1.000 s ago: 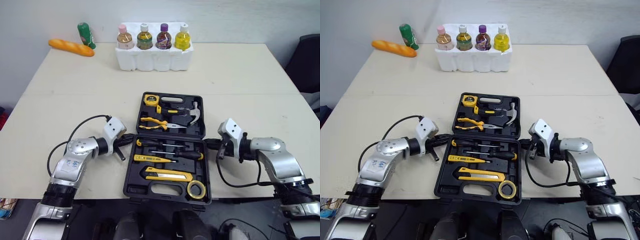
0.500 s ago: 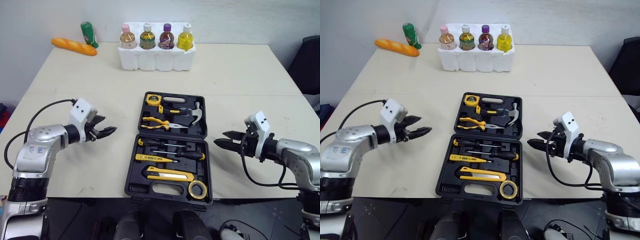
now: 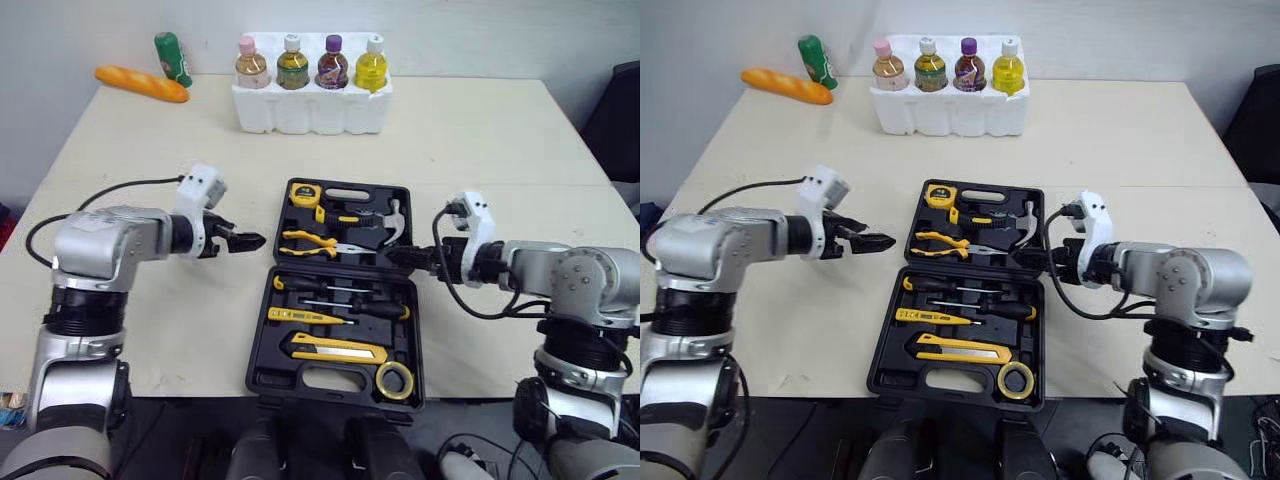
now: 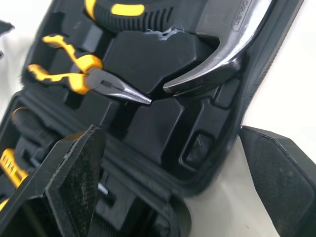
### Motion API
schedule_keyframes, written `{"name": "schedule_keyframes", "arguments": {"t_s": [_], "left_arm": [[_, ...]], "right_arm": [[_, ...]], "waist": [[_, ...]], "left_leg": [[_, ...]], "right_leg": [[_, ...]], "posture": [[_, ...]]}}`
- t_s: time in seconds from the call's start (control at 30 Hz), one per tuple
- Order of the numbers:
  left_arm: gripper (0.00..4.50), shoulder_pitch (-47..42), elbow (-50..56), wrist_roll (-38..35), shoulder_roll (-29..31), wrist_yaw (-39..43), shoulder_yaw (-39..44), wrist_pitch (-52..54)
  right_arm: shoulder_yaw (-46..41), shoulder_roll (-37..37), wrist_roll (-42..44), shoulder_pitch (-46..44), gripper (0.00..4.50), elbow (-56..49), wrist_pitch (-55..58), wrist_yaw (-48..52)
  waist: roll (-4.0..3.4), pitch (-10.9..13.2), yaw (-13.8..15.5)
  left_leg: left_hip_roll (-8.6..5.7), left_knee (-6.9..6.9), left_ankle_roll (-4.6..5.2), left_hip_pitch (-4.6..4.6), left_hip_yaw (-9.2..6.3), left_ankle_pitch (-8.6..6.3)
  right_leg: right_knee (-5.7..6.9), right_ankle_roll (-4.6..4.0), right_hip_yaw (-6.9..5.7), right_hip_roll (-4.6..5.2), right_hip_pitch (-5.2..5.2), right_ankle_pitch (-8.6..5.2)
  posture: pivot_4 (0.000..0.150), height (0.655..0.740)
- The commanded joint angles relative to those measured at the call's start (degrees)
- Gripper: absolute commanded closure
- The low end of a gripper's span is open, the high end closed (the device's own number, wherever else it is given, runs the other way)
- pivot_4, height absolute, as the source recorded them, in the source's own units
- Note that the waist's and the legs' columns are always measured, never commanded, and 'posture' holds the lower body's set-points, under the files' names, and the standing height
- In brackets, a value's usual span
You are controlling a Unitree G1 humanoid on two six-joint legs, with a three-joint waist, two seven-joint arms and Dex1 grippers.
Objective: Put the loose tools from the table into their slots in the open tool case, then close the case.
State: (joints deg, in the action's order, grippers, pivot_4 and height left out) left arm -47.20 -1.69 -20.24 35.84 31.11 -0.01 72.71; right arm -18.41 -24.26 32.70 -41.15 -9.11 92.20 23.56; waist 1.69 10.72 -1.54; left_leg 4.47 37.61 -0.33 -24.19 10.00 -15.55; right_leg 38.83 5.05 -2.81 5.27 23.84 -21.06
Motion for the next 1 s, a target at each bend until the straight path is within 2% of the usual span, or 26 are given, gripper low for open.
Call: {"name": "schedule_keyframes", "arguments": {"t_s": [0.03, 0.2, 0.47, 0.67, 1.0], "left_arm": [[0.00, -1.4, 0.1, 1.3, -3.2, -5.4, 4.5, -1.8], [0.00, 0.3, 2.6, -1.9, -5.9, -5.7, 7.5, 3.1], [0.00, -0.7, 0.6, 0.5, -6.9, -7.5, 2.7, -0.1], [0.00, -1.0, -0.9, 0.3, -8.4, -8.8, 4.2, -0.2], [0.00, -2.9, -6.3, 2.8, -10.6, -9.4, 0.9, -5.0]], "right_arm": [[0.7, -1.1, -0.8, -0.6, 0.05, -1.2, 0.3, -2.1], [-1.1, -0.7, -0.2, -0.6, 0.05, -1.6, 0.3, -3.0], [-0.6, -1.7, -2.9, -2.0, 0.05, 1.1, -1.2, -4.9], [1.0, -2.1, -4.9, -1.7, 0.05, 1.7, -2.5, -6.5], [2.7, -0.8, -7.4, -2.3, 0.05, 5.8, -3.9, -8.1]], "waist": [[0.00, 0.0, 0.0], [0.00, 0.0, -0.2], [0.00, 0.0, -0.1], [0.00, 0.0, -0.1], [0.00, 0.0, 0.0]], "left_leg": [[-0.04, 0.14, 0.07, 0.00, 0.00, -0.03], [-0.01, 0.34, 0.12, 0.03, 0.01, -0.05], [0.00, 0.35, 0.08, 0.03, 0.01, -0.03], [0.01, 0.35, 0.08, 0.03, 0.01, -0.03], [0.00, 0.38, 0.08, 0.05, 0.02, -0.03]], "right_leg": [[-0.07, 0.00, 0.00, 0.06, 0.00, 0.00], [0.04, 0.06, 0.00, 0.04, -0.06, 0.03], [0.06, 0.05, 0.00, 0.01, -0.05, 0.03], [0.07, 0.05, -0.01, 0.02, -0.05, 0.03], [0.09, 0.05, -0.03, -0.01, -0.07, 0.03]], "posture": [[0.150, 0.7400], [0.150, 0.7400], [0.150, 0.7400], [0.150, 0.7400], [0.150, 0.7400]]}}
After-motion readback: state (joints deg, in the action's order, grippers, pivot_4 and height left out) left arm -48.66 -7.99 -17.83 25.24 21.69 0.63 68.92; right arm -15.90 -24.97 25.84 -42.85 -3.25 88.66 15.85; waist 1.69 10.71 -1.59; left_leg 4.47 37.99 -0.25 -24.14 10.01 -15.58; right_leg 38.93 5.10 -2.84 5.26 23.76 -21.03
